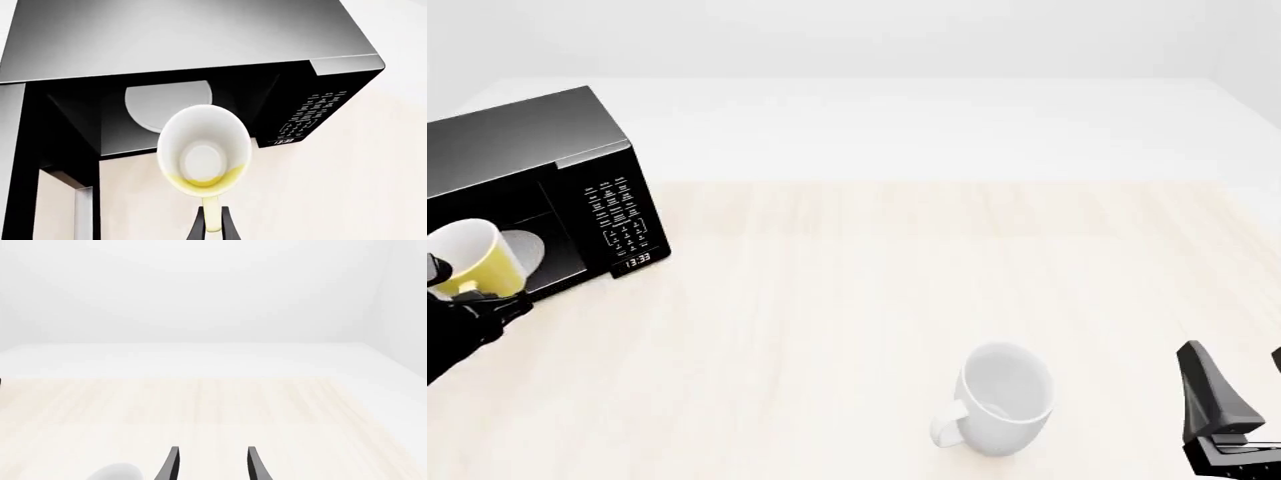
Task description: Put the yellow and white mug in the microwave and close it.
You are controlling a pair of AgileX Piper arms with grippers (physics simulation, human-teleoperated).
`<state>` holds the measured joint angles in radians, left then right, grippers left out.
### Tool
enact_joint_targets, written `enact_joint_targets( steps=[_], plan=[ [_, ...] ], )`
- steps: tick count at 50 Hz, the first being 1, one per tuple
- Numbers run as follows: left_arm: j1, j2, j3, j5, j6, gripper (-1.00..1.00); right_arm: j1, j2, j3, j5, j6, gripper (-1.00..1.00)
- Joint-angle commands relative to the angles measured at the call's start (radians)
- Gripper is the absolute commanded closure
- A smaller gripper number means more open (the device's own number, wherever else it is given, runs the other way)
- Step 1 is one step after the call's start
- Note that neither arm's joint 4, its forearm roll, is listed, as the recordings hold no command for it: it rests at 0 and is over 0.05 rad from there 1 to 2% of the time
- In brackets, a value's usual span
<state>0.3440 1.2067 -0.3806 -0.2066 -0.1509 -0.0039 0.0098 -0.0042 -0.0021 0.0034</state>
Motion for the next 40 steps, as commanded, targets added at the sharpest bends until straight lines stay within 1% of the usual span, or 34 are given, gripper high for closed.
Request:
enact_joint_targets(
  steps=[1, 7, 22, 27, 40],
  plan=[
    [0.016, 0.072, -0.024, -0.033, -0.002, 1.00, 0.000, 0.000, 0.000, 0.000, 0.000, -1.00],
    [0.023, 0.102, -0.030, -0.049, 0.001, 1.00, 0.000, 0.000, 0.000, 0.000, 0.000, -1.00],
    [0.033, 0.123, -0.044, -0.059, 0.001, 1.00, 0.000, 0.000, 0.000, 0.000, 0.000, -1.00],
    [0.047, 0.160, -0.061, -0.075, 0.004, 1.00, 0.000, 0.000, 0.000, 0.000, 0.000, -1.00],
    [0.063, 0.208, -0.113, -0.074, -0.010, 1.00, 0.000, 0.000, 0.000, 0.000, 0.000, -1.00]
  ],
)
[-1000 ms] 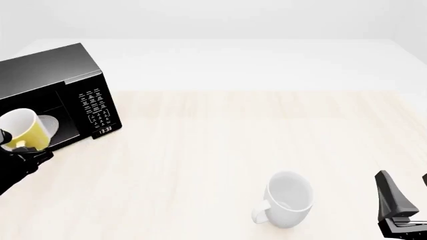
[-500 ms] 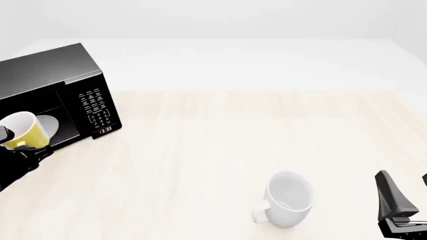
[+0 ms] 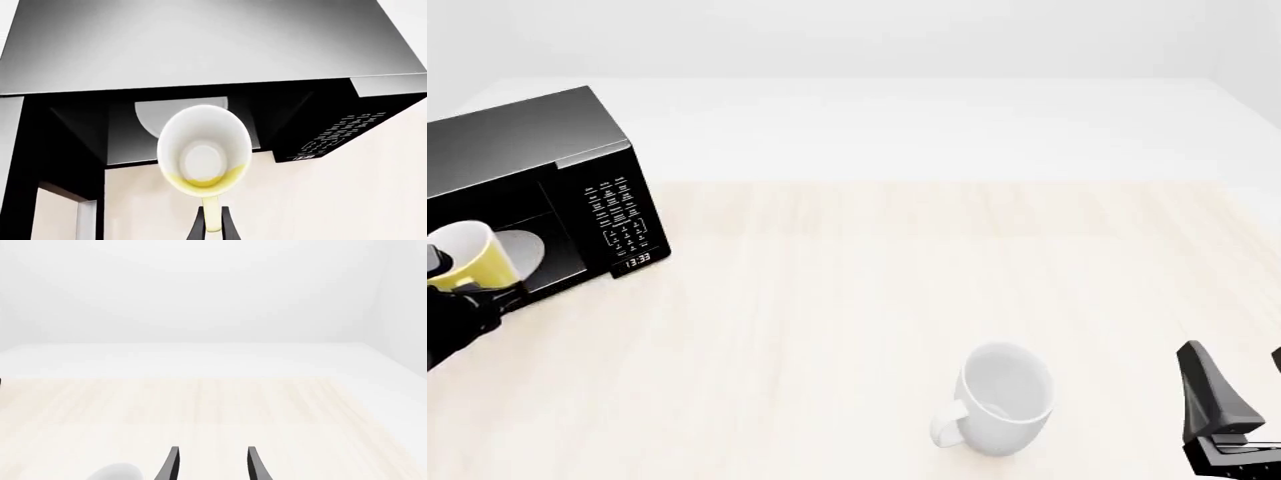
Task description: Put the yellow and white mug in the microwave and close it.
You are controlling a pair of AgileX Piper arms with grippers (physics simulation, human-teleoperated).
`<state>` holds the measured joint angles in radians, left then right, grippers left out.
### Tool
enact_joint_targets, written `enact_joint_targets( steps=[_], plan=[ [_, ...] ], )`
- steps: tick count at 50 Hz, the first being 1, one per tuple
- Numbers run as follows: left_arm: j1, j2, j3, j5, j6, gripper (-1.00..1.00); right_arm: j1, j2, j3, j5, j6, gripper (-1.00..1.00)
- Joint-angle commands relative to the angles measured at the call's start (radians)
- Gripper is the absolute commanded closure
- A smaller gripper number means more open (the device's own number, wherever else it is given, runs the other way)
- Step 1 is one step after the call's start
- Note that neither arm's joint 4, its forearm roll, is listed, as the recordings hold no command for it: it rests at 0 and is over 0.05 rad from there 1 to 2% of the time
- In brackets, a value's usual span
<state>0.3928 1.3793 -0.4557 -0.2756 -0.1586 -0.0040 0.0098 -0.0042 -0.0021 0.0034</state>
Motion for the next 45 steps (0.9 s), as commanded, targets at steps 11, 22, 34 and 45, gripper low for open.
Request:
enact_joint_targets(
  steps=[11, 22, 34, 45],
  plan=[
    [0.020, 0.086, -0.080, -0.012, -0.014, 1.00, 0.000, 0.000, 0.000, 0.000, 0.000, -1.00],
    [0.030, 0.122, -0.122, -0.008, -0.022, 1.00, 0.000, 0.000, 0.000, 0.000, 0.000, -1.00],
    [0.055, 0.139, -0.172, 0.017, -0.026, 1.00, 0.000, 0.000, 0.000, 0.000, 0.000, -1.00],
    [0.048, 0.173, -0.247, 0.049, -0.040, 1.00, 0.000, 0.000, 0.000, 0.000, 0.000, -1.00]
  ],
)
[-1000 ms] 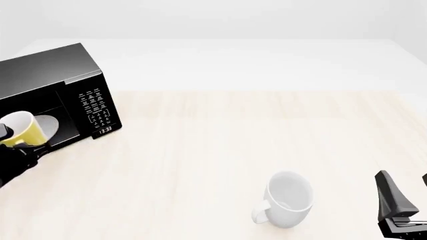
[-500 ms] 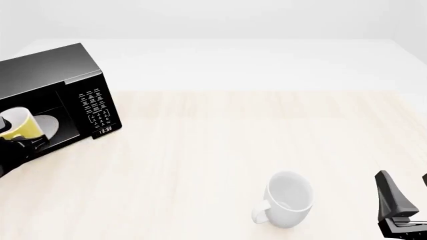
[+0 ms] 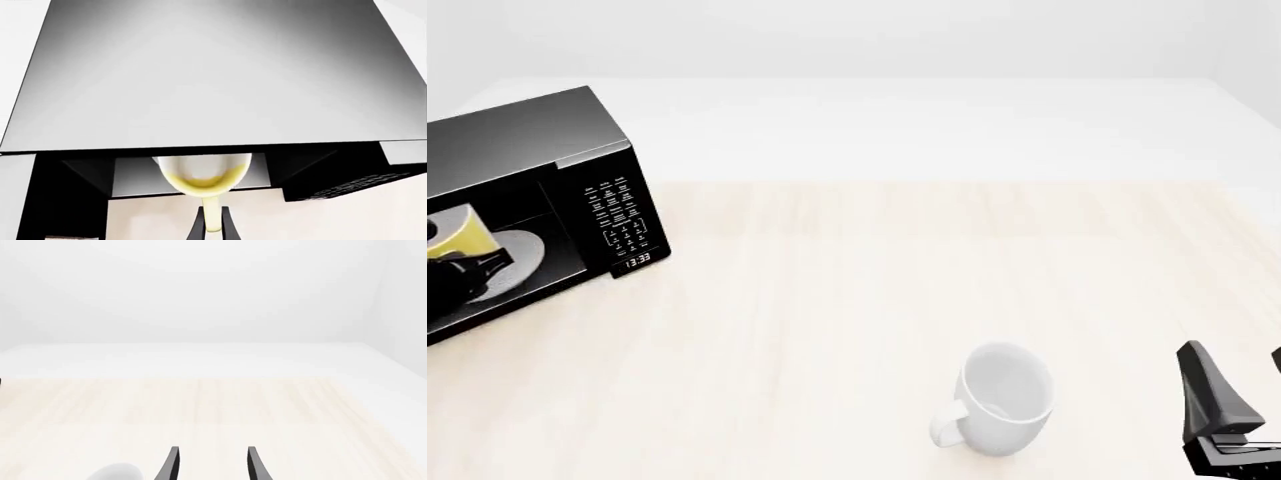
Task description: Put the yellow and white mug in the microwave and close it.
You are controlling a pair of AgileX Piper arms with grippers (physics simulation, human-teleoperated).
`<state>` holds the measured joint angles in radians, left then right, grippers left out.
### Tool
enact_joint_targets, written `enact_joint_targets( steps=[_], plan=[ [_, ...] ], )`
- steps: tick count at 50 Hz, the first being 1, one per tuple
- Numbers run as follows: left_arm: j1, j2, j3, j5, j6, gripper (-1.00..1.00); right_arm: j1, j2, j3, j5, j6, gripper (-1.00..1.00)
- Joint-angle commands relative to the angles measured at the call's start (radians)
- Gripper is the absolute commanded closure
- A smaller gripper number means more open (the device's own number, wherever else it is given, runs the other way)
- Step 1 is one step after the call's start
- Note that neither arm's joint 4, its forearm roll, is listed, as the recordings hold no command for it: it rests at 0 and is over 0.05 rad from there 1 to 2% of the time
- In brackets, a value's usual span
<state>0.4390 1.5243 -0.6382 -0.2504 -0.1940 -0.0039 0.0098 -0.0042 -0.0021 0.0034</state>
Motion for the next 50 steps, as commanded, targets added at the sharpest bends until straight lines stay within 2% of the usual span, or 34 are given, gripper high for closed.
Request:
enact_joint_targets(
  steps=[1, 23, 50],
  plan=[
    [0.005, 0.032, -0.078, 0.030, -0.008, 1.00, 0.000, 0.000, 0.000, 0.000, 0.000, -1.00],
    [0.024, 0.140, -0.185, 0.051, -0.025, 1.00, 0.000, 0.000, 0.000, 0.000, 0.000, -1.00],
    [0.047, 0.241, -0.228, 0.040, -0.026, 1.00, -0.002, 0.010, 0.000, -0.004, -0.001, -1.00]
  ],
)
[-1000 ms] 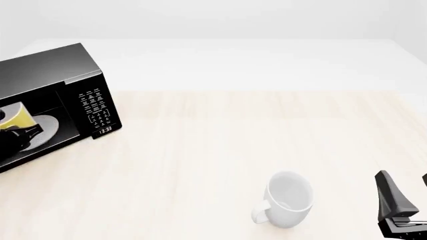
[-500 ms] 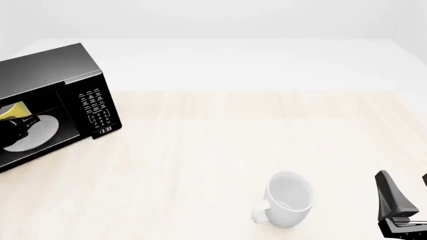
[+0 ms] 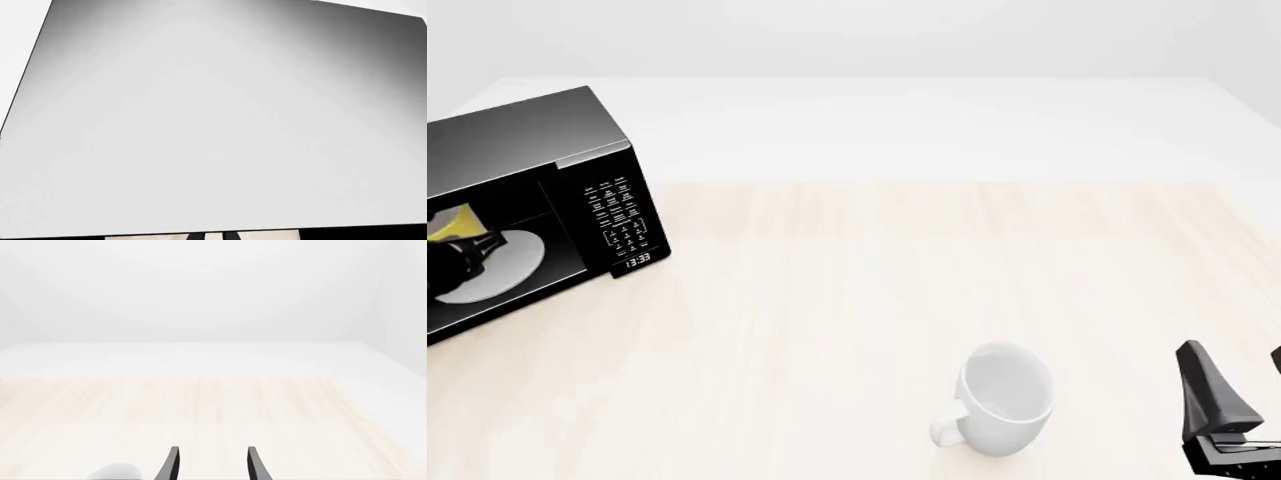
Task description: Put the yellow and white mug in the microwave and close it.
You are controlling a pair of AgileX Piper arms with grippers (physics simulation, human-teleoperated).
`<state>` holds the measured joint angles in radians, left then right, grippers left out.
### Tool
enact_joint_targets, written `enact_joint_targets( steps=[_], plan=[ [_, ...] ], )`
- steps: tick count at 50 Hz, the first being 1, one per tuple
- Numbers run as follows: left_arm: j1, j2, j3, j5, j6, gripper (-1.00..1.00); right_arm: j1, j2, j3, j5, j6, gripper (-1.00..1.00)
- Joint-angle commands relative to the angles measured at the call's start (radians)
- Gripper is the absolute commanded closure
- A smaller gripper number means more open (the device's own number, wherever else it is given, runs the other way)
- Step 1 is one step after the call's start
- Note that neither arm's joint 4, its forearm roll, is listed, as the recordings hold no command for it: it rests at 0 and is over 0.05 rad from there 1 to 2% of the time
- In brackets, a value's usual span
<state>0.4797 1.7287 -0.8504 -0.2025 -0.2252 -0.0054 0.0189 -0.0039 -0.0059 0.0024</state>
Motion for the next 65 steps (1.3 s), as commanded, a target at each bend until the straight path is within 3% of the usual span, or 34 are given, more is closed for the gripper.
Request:
enact_joint_targets(
  steps=[1, 25, 26, 46, 65],
  plan=[
    [0.005, 0.044, -0.012, -0.010, 0.007, 1.00, 0.000, 0.001, 0.000, -0.001, 0.000, -1.00],
    [0.012, 0.077, -0.024, -0.007, 0.016, 1.00, 0.000, 0.002, 0.000, -0.001, 0.000, -1.00],
    [0.017, 0.076, -0.021, -0.007, 0.021, -1.00, 0.000, 0.002, 0.000, -0.001, 0.000, -1.00],
    [0.024, 0.057, -0.009, -0.007, 0.033, -1.00, 0.000, 0.003, 0.000, -0.001, 0.000, -1.00],
    [0.036, -0.020, 0.065, 0.007, 0.032, -1.00, -0.001, 0.003, 0.000, -0.002, 0.000, -1.00]
  ],
)
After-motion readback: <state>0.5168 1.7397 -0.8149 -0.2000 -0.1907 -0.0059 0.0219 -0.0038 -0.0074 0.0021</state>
